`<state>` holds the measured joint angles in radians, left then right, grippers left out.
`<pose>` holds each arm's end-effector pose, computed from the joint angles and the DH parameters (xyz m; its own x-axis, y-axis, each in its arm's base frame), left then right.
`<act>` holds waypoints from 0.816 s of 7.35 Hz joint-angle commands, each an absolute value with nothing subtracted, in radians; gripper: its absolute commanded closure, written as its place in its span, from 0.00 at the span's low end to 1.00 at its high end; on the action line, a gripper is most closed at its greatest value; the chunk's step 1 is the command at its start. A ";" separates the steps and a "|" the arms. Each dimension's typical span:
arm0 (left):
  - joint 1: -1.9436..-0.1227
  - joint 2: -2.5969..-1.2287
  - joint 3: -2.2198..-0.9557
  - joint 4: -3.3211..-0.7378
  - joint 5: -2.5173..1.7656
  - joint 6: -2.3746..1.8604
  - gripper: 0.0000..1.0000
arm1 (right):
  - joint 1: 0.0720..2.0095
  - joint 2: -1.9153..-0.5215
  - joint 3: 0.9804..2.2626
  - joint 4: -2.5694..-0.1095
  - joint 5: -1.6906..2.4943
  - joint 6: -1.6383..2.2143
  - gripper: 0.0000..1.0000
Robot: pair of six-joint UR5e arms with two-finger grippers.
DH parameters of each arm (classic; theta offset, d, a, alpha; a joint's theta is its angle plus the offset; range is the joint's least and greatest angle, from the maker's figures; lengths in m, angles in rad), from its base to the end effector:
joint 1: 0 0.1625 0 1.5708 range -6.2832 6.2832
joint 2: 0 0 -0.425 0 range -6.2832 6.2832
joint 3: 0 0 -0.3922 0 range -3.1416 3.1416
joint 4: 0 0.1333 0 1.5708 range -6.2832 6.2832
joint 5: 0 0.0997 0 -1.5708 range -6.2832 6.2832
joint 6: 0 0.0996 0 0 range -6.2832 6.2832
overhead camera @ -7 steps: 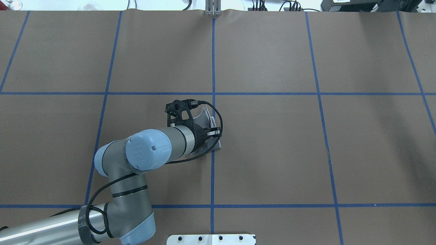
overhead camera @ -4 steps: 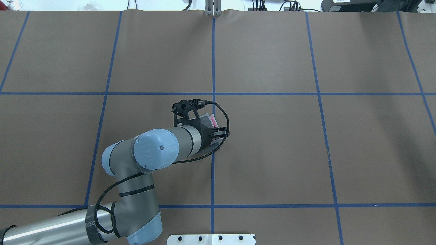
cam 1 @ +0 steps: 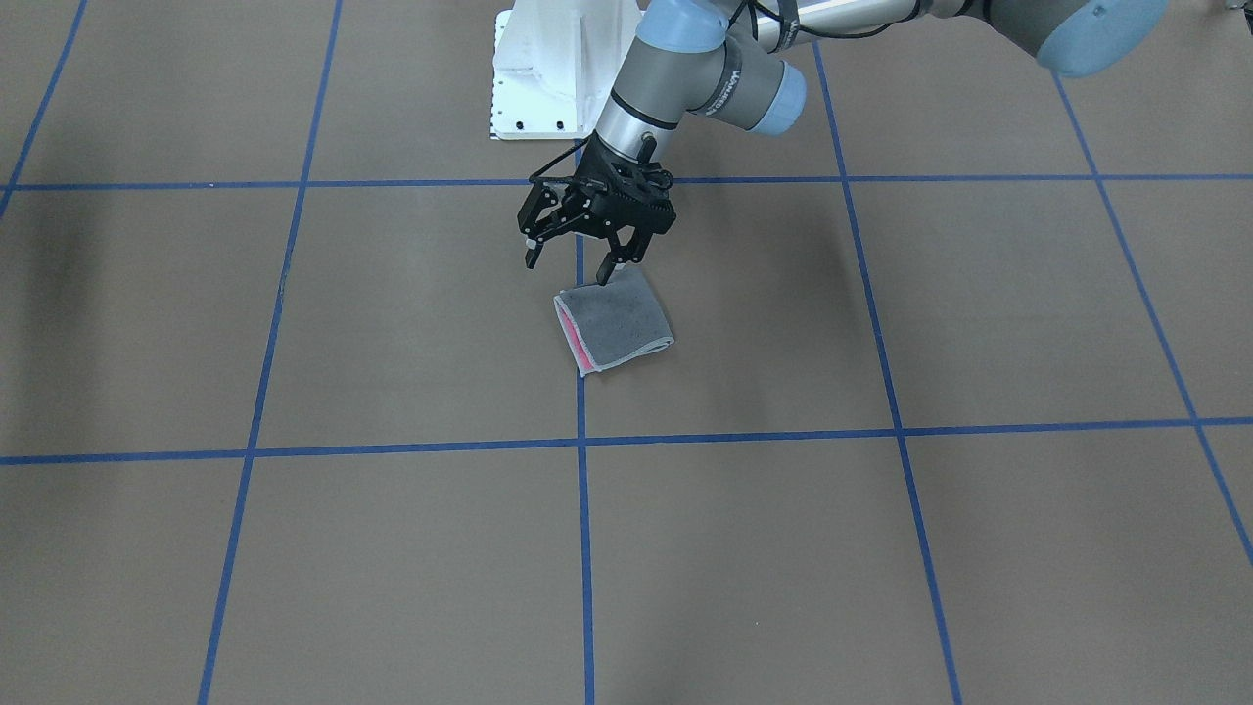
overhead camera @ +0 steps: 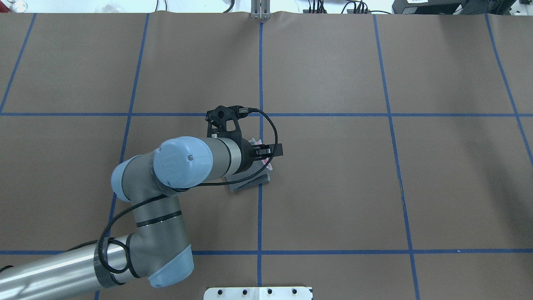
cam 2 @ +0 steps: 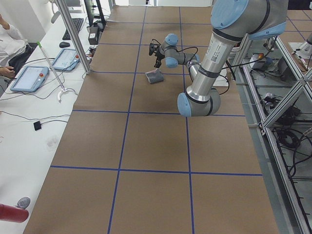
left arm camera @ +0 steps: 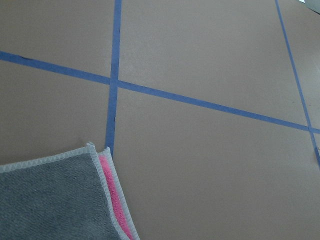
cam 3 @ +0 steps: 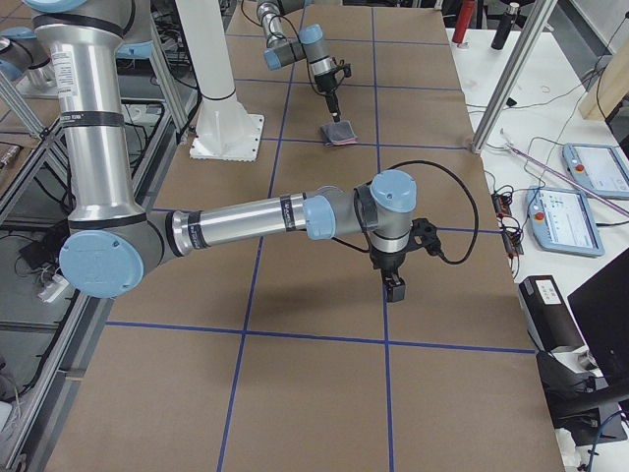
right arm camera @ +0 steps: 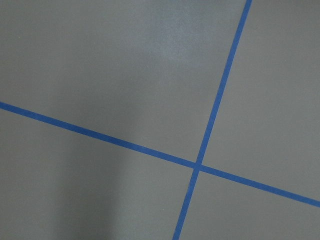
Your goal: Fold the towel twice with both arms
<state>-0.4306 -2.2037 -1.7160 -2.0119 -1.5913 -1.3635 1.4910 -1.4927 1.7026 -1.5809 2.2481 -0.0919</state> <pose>0.5436 -0.3942 0.1706 0.3885 0.0480 -0.9202 0.3269 0.9265 0.1863 0.0284 -0.5338 0.5608 0.7565 -0.2750 0.5934 0.1482 0.9558 0.2540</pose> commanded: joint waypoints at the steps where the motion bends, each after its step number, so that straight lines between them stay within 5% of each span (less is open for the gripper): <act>1: -0.571 -2.093 -1.910 -1.727 -1.736 -1.138 0.00 | 1.531 -1.546 1.695 -1.574 2.252 -0.095 0.00; 6: -1.108 -1.700 -2.019 -1.623 -2.110 -0.335 0.00 | 1.612 -1.631 1.675 -1.585 2.263 -0.101 0.00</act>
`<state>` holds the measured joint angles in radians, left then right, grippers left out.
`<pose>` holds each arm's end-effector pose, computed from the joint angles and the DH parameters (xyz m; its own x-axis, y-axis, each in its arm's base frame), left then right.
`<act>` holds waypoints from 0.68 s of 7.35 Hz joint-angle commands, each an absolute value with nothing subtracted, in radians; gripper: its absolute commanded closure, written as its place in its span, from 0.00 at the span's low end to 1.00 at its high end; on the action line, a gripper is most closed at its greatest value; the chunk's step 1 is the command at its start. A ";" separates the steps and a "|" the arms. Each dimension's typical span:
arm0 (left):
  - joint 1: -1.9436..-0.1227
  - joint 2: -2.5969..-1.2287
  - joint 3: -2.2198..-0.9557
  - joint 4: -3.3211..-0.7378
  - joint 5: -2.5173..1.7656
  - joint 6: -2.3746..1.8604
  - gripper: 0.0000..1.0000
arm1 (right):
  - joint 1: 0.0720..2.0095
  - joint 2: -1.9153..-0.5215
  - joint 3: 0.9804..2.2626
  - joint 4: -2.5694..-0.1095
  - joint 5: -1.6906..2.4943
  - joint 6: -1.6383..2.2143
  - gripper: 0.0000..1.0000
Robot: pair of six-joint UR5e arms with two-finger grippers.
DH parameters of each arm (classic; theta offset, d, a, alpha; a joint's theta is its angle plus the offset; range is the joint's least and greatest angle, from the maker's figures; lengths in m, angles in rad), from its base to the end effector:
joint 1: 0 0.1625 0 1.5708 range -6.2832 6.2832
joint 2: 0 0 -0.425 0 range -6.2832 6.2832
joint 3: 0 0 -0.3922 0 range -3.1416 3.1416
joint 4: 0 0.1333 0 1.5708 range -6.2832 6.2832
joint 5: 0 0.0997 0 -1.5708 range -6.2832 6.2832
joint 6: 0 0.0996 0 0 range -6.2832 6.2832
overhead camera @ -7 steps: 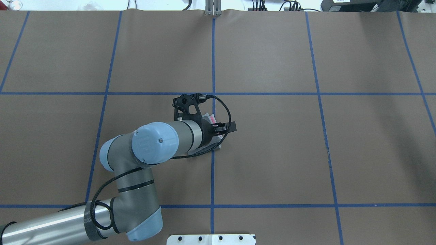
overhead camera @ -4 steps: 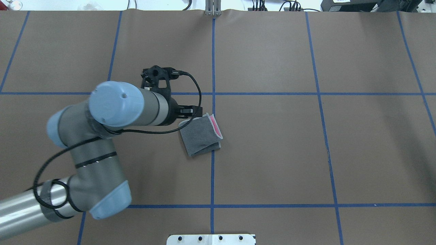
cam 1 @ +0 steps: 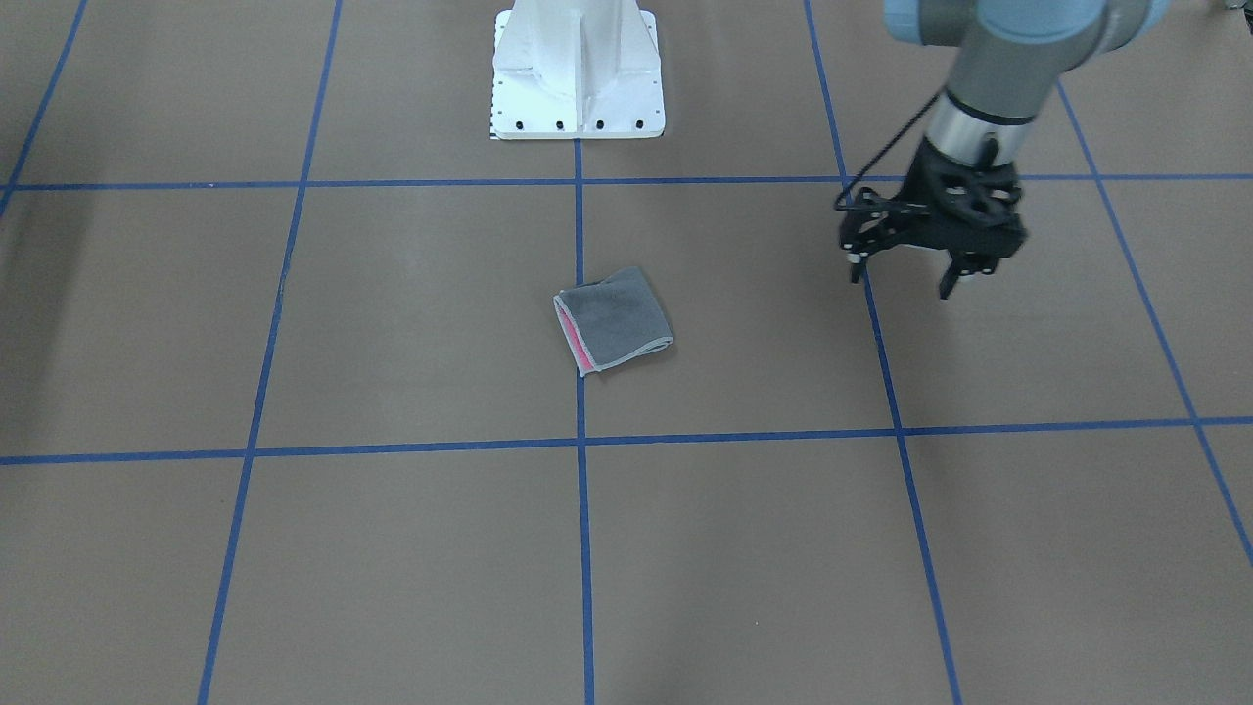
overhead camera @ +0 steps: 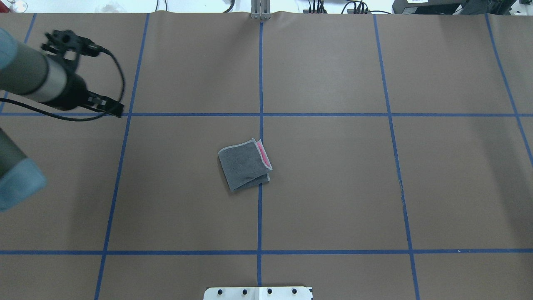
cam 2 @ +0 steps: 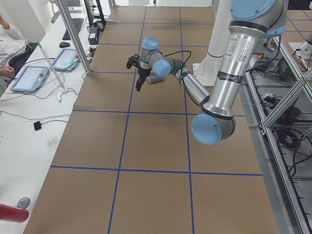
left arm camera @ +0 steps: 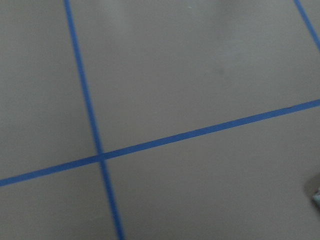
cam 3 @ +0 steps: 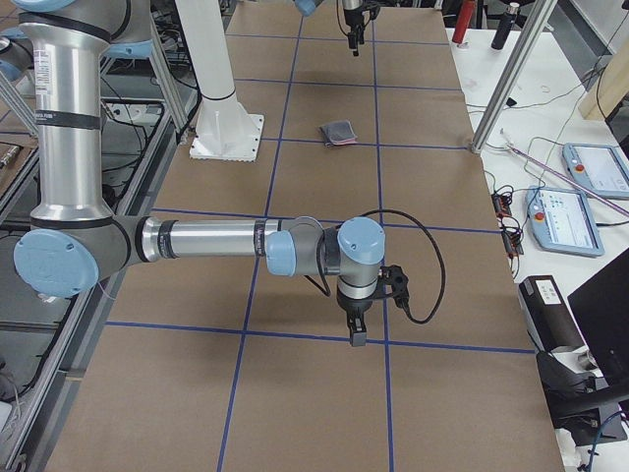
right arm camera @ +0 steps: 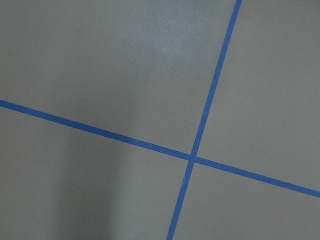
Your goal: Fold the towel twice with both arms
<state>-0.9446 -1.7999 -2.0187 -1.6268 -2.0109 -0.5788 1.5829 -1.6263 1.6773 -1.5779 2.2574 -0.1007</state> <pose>0.2409 -0.4880 0.3310 0.7121 0.3078 -0.6311 -0.0550 0.9205 0.3869 0.0759 -0.4702 0.6394 0.7710 -0.1188 0.6257 0.0658 0.9920 0.1073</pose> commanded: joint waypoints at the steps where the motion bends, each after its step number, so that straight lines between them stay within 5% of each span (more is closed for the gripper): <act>1: -1.220 -1.634 -2.011 -1.620 -2.178 -0.187 0.00 | 1.614 -1.628 1.675 -1.586 2.263 -0.112 0.00; 5: -1.517 -1.522 -1.826 -1.598 -2.299 0.142 0.00 | 1.660 -1.579 1.686 -1.712 2.289 -0.129 0.00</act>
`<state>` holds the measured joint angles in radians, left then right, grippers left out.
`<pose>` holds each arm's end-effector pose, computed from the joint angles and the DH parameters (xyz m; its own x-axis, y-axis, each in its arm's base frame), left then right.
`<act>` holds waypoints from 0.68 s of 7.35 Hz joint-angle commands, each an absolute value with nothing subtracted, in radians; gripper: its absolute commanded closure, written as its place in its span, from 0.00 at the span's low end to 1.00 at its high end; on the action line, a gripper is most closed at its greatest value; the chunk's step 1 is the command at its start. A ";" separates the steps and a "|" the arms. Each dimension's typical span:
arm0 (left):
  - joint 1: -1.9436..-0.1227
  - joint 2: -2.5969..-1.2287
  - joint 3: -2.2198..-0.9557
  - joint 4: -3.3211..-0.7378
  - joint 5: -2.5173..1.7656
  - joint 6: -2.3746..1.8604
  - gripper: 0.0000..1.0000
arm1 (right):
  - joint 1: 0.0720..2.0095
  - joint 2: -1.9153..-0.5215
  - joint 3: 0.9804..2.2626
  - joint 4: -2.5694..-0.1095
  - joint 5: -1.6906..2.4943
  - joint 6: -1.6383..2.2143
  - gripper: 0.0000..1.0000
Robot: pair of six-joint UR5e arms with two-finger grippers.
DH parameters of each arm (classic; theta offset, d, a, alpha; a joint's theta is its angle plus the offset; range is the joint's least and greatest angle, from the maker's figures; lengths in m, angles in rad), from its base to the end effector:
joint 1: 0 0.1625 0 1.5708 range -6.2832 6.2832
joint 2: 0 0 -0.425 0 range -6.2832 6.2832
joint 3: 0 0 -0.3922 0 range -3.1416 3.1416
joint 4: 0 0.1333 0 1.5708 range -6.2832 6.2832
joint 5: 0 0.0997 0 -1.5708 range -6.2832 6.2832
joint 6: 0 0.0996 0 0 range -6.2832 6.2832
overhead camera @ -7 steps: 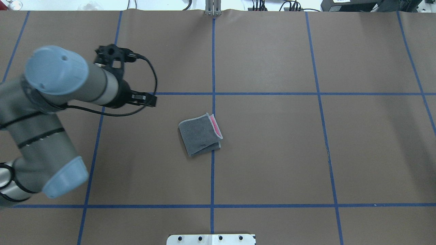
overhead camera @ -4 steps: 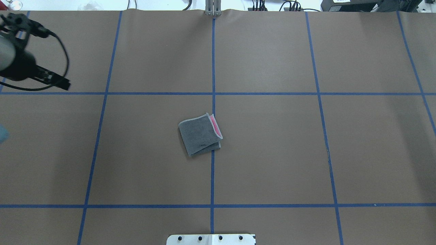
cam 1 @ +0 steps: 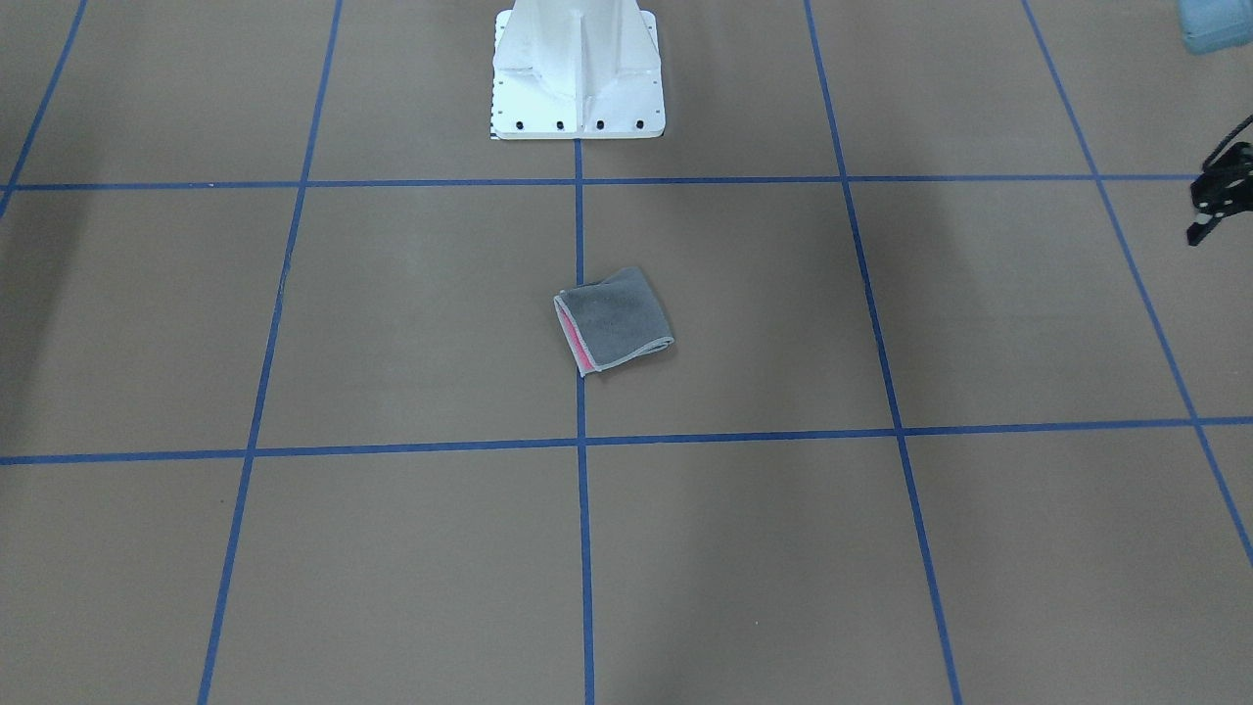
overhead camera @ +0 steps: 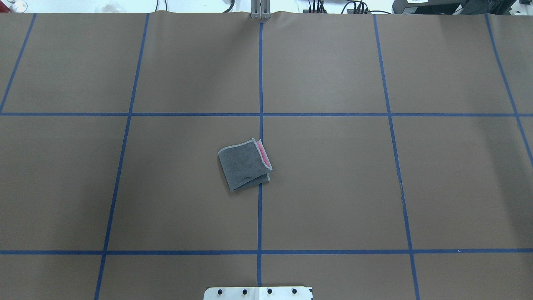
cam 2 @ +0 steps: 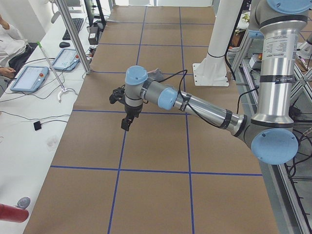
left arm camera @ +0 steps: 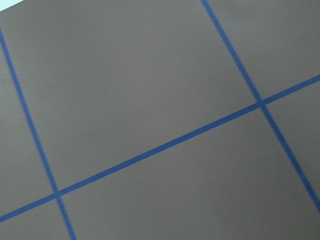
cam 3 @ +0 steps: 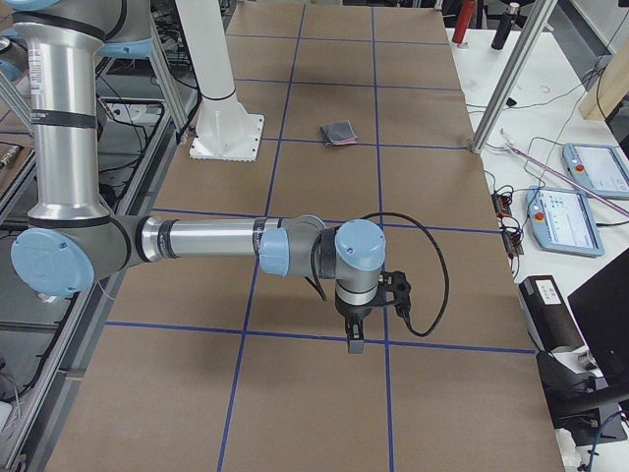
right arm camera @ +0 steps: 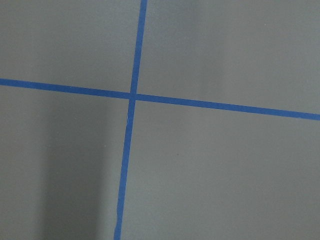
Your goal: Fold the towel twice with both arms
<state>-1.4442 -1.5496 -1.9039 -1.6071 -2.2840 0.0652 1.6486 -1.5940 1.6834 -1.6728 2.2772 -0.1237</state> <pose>-0.0065 -0.4884 0.5038 0.7128 0.3770 -0.5915 -0.1655 0.9098 0.3806 0.1057 -0.4727 0.6294 0.7616 -0.0562 0.6456 0.0164 0.9976 0.0676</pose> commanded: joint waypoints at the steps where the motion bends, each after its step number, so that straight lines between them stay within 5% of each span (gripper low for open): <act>1: -1.557 -1.505 -1.751 -1.597 -2.302 0.146 0.00 | 1.660 -1.578 1.681 -1.707 2.289 -0.126 0.00; 5: -1.704 -1.408 -1.761 -1.599 -2.304 0.230 0.00 | 1.658 -1.591 1.675 -1.701 2.279 -0.121 0.00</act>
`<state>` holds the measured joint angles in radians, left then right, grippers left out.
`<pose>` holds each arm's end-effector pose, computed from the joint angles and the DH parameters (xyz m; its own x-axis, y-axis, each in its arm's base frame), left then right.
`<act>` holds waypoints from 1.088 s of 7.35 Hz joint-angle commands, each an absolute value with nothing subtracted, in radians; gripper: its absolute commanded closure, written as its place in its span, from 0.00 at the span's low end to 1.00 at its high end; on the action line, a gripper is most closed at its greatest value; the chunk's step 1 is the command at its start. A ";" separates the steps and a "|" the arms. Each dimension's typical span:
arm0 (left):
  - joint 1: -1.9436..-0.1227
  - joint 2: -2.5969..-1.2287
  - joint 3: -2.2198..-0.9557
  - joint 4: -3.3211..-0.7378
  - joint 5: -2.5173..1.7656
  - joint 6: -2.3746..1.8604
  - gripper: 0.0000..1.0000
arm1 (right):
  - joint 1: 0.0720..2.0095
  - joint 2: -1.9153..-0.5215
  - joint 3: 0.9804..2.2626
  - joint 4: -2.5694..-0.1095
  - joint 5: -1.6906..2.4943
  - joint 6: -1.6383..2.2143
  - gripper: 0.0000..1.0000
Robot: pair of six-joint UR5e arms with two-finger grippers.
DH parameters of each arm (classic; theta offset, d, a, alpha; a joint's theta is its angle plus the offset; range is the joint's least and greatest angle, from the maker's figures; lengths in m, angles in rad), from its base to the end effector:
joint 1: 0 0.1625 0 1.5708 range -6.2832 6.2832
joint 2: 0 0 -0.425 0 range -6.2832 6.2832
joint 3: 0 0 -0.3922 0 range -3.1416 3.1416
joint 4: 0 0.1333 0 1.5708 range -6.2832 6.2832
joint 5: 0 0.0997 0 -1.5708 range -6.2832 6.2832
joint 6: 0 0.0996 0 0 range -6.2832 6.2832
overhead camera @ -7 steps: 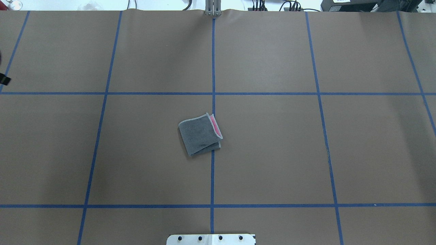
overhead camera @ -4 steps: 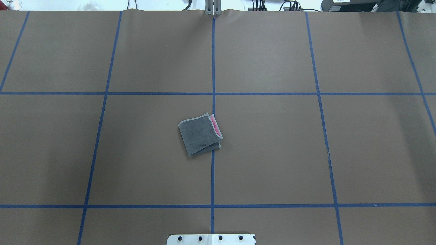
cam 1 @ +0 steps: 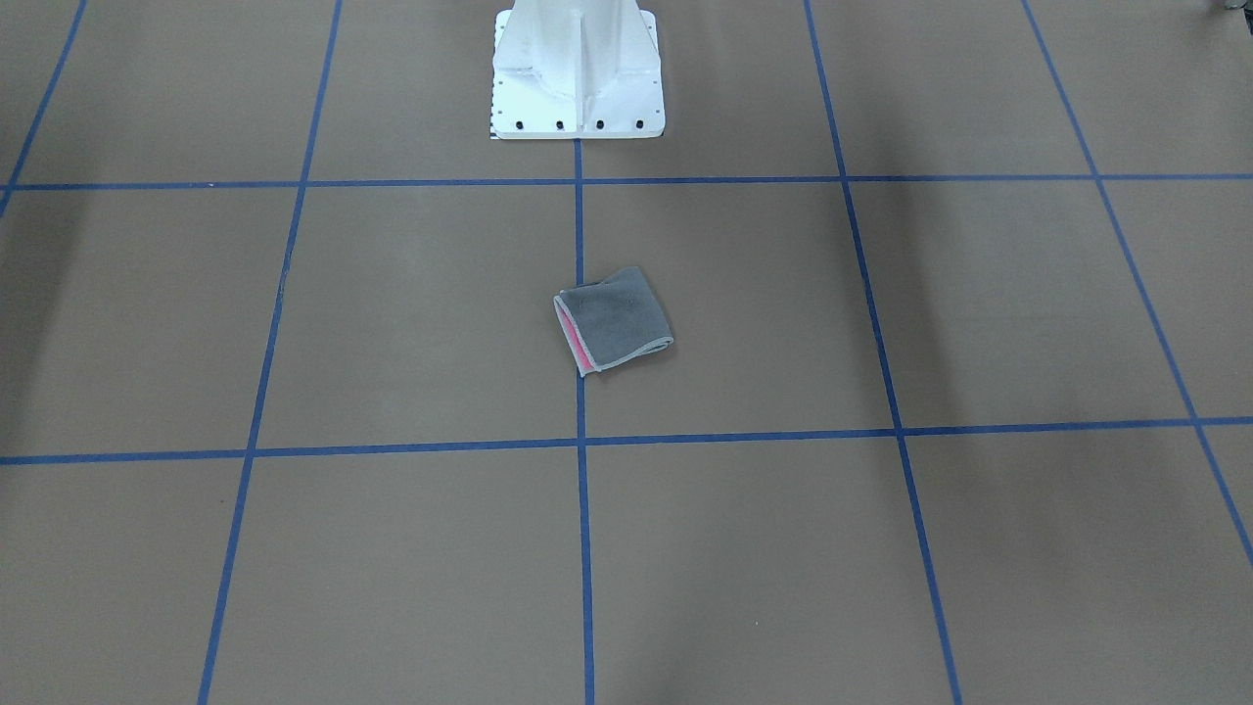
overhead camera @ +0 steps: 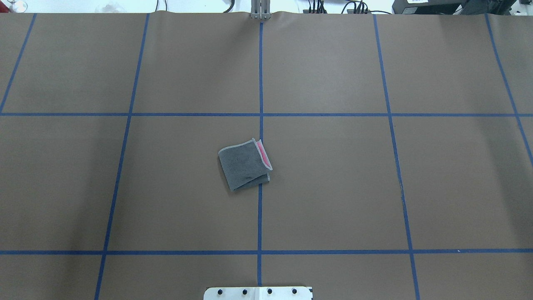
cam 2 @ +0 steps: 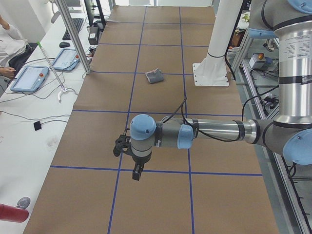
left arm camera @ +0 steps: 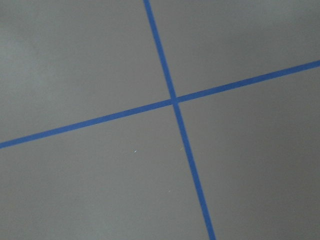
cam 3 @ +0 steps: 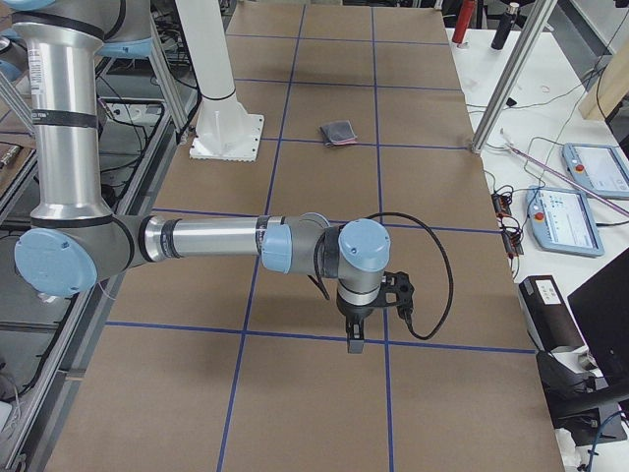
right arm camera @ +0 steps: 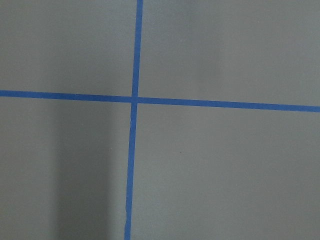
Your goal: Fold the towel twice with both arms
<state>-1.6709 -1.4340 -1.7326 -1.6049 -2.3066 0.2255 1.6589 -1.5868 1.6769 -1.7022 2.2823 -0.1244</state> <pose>-0.1099 -0.4292 0.6415 0.7451 0.1883 -0.6398 -0.0686 0.9759 0.2074 0.1103 -0.4724 0.6316 0.7572 -0.0307 0.6525 0.0061 0.9992 0.0400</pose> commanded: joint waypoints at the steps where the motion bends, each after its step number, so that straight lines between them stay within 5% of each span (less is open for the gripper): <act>1: -1.700 -1.413 -1.747 -1.592 -2.304 0.221 0.00 | 1.658 -1.591 1.671 -1.701 2.279 -0.120 0.00; 8: -1.698 -1.399 -1.767 -1.540 -2.375 0.132 0.00 | 1.635 -1.591 1.660 -1.694 2.283 -0.120 0.00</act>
